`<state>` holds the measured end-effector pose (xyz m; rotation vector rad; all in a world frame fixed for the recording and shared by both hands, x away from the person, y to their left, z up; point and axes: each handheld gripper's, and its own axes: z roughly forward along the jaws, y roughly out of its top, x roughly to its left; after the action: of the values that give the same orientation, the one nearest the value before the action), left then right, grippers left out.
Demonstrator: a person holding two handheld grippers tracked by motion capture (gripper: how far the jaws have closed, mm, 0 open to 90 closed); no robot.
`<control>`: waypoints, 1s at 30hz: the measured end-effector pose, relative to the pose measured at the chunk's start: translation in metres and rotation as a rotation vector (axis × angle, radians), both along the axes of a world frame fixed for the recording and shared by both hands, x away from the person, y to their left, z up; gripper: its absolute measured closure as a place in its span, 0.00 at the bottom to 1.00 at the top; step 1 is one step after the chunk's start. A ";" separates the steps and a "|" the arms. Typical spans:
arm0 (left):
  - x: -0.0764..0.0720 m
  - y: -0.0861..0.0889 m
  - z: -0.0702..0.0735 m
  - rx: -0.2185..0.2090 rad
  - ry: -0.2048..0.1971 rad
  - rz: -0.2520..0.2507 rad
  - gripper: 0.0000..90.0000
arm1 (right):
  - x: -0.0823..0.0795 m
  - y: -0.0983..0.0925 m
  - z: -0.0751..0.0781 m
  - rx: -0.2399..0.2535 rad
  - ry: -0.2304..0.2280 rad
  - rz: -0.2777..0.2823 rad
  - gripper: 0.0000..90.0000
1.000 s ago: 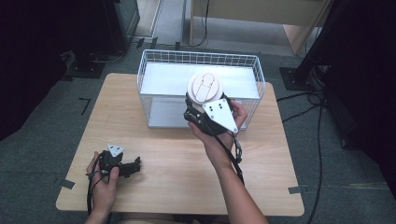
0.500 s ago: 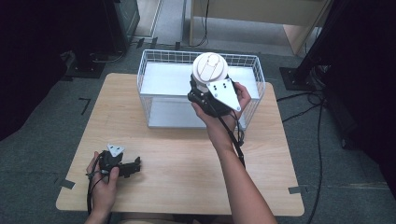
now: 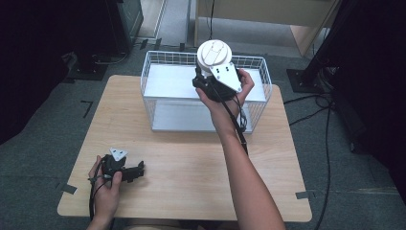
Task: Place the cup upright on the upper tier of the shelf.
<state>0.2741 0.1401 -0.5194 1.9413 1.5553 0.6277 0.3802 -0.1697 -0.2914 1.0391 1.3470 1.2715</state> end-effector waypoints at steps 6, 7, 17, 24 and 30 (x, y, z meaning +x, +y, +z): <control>0.000 0.000 0.000 -0.001 -0.001 0.001 0.00 | 0.015 0.000 -0.003 0.015 0.030 -0.011 0.18; 0.000 0.000 0.000 -0.001 -0.001 0.001 0.00 | 0.017 0.000 -0.004 0.014 0.033 -0.013 0.18; 0.000 0.000 0.000 0.000 -0.001 0.001 0.00 | 0.033 -0.008 -0.005 0.091 0.058 -0.019 0.18; 0.000 0.000 0.000 -0.001 0.000 0.000 0.00 | 0.042 -0.015 -0.006 0.129 0.101 -0.029 0.18; 0.000 0.000 0.000 -0.001 -0.001 0.001 0.00 | 0.044 -0.017 -0.005 0.136 0.120 -0.013 0.17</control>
<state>0.2741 0.1400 -0.5195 1.9400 1.5557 0.6279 0.4245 -0.1864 -0.2968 1.2336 1.3556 1.3238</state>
